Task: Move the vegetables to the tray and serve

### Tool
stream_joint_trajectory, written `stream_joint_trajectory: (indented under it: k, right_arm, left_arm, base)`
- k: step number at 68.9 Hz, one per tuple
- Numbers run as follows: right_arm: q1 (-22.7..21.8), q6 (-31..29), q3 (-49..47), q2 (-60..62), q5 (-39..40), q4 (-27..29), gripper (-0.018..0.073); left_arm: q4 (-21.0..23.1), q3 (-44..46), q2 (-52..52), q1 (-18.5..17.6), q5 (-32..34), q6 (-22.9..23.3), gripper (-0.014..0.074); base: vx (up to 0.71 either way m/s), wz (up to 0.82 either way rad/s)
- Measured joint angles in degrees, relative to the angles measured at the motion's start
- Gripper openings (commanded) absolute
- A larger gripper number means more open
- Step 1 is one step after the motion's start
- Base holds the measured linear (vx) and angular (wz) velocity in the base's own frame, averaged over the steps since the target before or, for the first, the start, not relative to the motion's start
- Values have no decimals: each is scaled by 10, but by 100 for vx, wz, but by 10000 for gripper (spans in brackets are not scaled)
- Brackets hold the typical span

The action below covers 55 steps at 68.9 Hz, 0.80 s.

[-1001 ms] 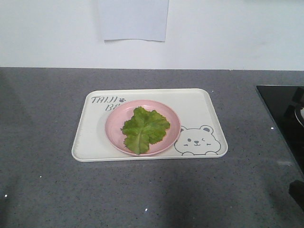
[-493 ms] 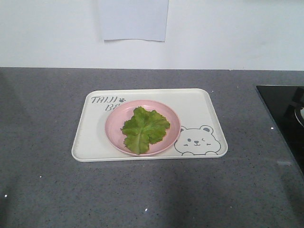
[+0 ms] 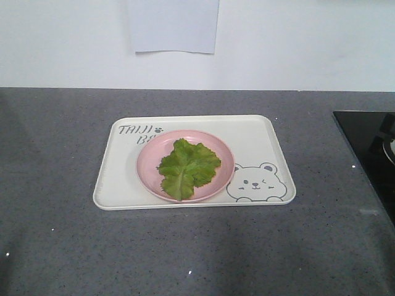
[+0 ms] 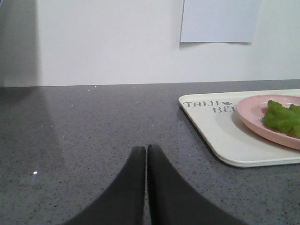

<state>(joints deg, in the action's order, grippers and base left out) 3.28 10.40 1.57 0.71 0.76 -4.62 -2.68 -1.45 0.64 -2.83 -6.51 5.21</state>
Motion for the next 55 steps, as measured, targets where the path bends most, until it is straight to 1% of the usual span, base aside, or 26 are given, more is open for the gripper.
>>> stream_joint_trajectory:
  k: [22, 38, 55]
  right_arm:
    - [-2, 0, 0, 0, 2, 0, -3]
    - [-27, 0, 0, 0, 2, 0, -3]
    - [-31, 0, 0, 0, -8, 0, -3]
  left_arm:
    - [0, 0, 0, 0, 0, 0, -6]
    - [0, 0, 0, 0, 0, 0, -6]
    - [0, 0, 0, 0, 0, 0, -6]
  base:
    - [0, 0]
    - [0, 0]
    - [0, 0]
